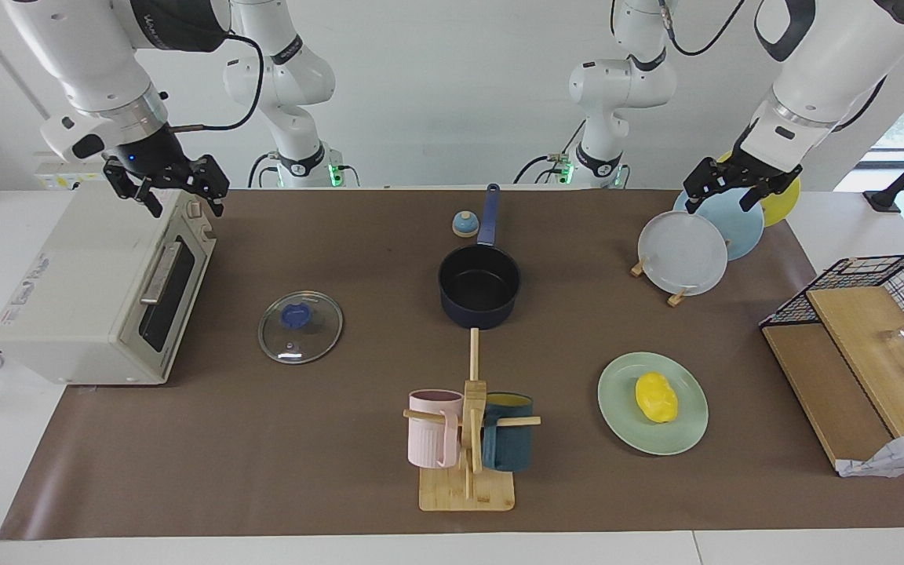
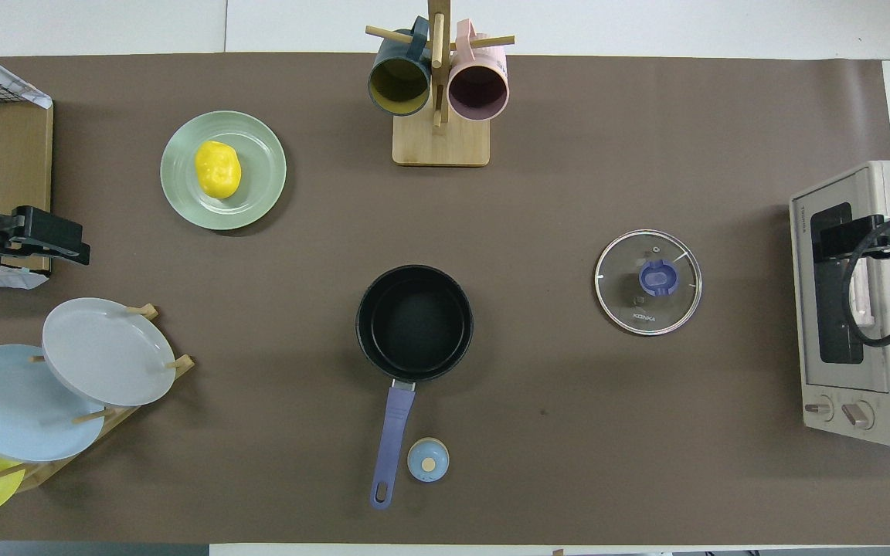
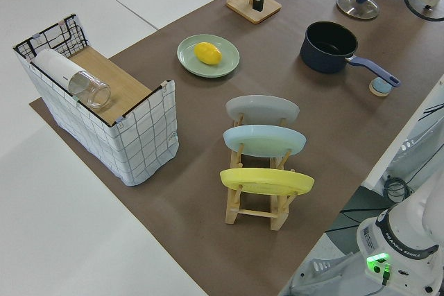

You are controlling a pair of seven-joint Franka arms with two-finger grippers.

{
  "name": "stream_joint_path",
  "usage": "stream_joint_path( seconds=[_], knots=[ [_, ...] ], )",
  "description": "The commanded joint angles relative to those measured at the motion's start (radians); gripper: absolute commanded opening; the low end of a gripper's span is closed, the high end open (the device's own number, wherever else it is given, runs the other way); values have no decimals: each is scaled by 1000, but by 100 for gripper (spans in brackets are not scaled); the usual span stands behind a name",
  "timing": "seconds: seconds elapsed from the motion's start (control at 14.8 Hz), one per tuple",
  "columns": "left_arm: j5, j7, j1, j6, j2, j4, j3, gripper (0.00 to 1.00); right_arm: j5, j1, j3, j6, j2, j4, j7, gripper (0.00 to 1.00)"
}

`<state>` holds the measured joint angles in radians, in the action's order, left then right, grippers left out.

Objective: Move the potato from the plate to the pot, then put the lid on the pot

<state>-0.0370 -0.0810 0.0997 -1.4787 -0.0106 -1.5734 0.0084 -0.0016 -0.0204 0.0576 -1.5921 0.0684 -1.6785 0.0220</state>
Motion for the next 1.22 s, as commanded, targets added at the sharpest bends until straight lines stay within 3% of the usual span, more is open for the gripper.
stream_joint_path(
  seconds=[0.0, 0.47, 0.68, 1.15],
  knots=[
    [17, 18, 12, 6, -3, 9, 5, 100, 9, 7, -2, -12, 7, -3, 13, 100],
    [12, 4, 8, -37, -5, -4, 7, 100, 9, 13, -1, -11, 8, -7, 15, 100],
    [-10, 3, 5, -98, 41, -1, 5, 100, 9, 11, -1, -12, 16, -24, 26, 100],
    [-52, 0, 17, -346, 450, 172, 7, 100, 12, -41, -5, -236, 25, -193, 16, 100]
  ],
)
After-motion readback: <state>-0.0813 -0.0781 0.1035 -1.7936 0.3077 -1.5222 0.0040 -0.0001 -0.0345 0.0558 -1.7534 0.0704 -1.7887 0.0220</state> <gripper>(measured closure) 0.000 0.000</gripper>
